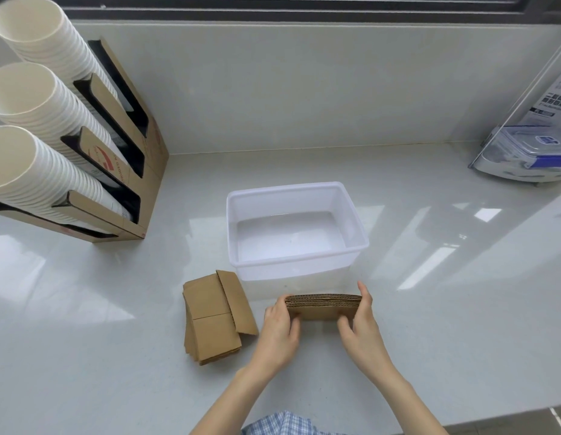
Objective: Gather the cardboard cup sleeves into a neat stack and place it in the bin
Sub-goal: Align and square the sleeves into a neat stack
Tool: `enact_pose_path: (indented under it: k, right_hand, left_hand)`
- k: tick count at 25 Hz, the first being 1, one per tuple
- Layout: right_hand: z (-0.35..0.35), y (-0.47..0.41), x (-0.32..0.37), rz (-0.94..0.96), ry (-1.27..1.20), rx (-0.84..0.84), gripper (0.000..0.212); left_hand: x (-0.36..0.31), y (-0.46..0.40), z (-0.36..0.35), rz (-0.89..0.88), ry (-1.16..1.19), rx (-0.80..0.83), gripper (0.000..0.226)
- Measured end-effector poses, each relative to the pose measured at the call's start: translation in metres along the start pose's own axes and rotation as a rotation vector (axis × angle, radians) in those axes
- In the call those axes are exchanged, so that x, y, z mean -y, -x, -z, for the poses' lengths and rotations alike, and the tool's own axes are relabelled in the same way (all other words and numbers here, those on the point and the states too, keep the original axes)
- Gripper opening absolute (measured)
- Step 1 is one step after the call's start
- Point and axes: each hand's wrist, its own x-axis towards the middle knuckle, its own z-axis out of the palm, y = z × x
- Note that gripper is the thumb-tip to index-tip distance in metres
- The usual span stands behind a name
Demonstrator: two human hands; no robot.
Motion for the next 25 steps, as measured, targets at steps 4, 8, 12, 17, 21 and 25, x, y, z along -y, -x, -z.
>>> enact_pose_path:
  k: [4,8,12,17,21,25]
  right_hand:
    - [0.005,0.001,0.005,0.015,-0.005,-0.055,0.054]
    - [0.006,0.002,0.016,0.053,-0.073,-0.082,0.053]
    - [0.001,0.002,0.028,0.095,-0.144,-0.042,0.047]
    - [-0.009,0.0,0.045,0.088,-0.214,0.114,0.026]
    - [-0.013,-0.004,0.058,0.078,-0.224,0.253,0.015]
    - [-0.022,-0.006,0.067,0.056,-0.182,0.39,0.027]
  left_hand:
    - [-0.008,0.001,0.009,0.014,0.067,0.01,0.02]
    - [-0.015,0.001,0.024,-0.002,0.141,-0.024,0.014]
    - [-0.016,0.001,0.044,0.003,0.2,-0.084,0.014]
    - [-0.011,0.004,0.071,0.045,0.311,-0.175,0.021]
    - [-0.006,0.006,0.09,0.055,0.281,-0.154,0.024]
    - [-0.004,0.006,0.102,0.079,0.255,-0.12,0.022]
